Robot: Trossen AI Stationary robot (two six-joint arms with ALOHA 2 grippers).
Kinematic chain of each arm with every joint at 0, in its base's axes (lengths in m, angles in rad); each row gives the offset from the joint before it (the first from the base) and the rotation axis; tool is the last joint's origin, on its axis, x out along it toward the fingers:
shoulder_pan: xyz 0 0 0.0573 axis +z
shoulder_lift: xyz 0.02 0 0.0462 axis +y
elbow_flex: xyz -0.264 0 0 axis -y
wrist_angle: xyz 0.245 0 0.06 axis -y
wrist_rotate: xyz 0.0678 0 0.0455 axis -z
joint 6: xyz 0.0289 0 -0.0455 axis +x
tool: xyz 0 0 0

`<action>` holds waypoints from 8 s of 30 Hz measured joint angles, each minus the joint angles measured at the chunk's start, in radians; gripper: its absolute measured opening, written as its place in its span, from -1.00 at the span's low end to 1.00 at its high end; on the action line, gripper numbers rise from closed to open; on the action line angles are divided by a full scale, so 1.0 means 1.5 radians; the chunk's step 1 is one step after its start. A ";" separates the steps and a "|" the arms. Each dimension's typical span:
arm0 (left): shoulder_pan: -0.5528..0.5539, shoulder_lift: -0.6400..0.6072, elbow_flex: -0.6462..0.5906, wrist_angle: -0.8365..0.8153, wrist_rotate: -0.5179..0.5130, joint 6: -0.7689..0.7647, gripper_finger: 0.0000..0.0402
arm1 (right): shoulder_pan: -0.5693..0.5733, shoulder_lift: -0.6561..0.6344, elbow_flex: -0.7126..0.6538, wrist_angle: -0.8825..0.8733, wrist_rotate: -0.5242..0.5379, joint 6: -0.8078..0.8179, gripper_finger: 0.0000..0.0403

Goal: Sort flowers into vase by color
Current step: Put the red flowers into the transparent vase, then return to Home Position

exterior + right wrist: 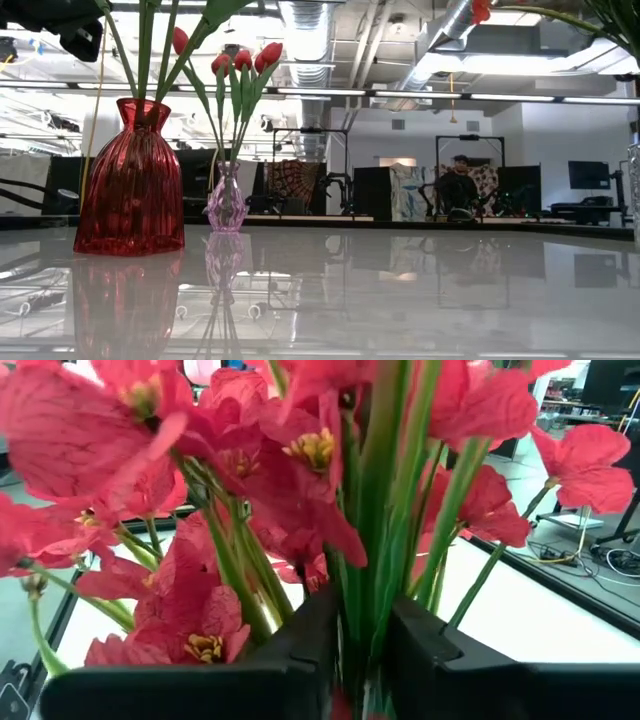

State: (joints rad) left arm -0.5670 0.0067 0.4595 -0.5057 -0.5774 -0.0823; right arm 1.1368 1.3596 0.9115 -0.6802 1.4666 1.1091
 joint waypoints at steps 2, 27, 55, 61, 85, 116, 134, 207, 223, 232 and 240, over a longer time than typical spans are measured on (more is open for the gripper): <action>0.000 0.000 0.000 0.000 0.000 0.000 -1.00 | 0.000 -0.002 0.000 0.000 0.000 -0.001 -0.46; 0.000 0.000 0.000 0.000 0.017 0.000 -1.00 | 0.001 -0.205 0.000 -0.028 -0.296 -0.047 0.23; 0.000 0.000 0.000 0.000 0.017 0.000 -1.00 | -0.081 -0.379 0.000 -0.137 -0.552 0.005 0.23; 0.000 0.000 0.000 0.000 0.017 0.000 -1.00 | -0.100 -0.400 0.000 -0.145 -0.594 0.006 0.23; 0.000 0.000 0.000 0.000 0.030 0.000 -1.00 | -0.219 -0.410 0.000 -0.342 -0.752 0.145 0.14; 0.000 0.000 0.000 0.015 -0.074 -0.059 -1.00 | -0.686 -0.409 0.000 -0.233 -0.666 -0.112 0.14; 0.000 -0.001 0.025 -0.031 -0.161 -0.081 -1.00 | -0.836 -0.487 -0.057 -0.057 -0.753 -0.429 -0.37; 0.224 0.000 -0.263 0.257 0.196 -0.088 -1.00 | -0.756 -0.904 -0.550 0.310 -0.834 -0.585 -0.91; 0.223 0.000 -0.263 0.257 0.169 -0.104 -1.00 | -0.750 -0.904 -0.550 0.306 -0.837 -0.646 -0.66; 0.223 0.000 -0.263 0.257 0.168 -0.105 -1.00 | -0.750 -0.904 -0.550 0.305 -0.837 -0.645 -0.66; 0.223 0.000 -0.263 0.257 0.168 -0.105 -1.00 | -0.750 -0.904 -0.551 0.305 -0.837 -0.646 -0.65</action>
State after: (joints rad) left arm -0.2321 0.0063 0.0654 -0.1206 -0.3256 -0.2394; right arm 0.0120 0.0036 0.0856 -0.2230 0.2108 0.1406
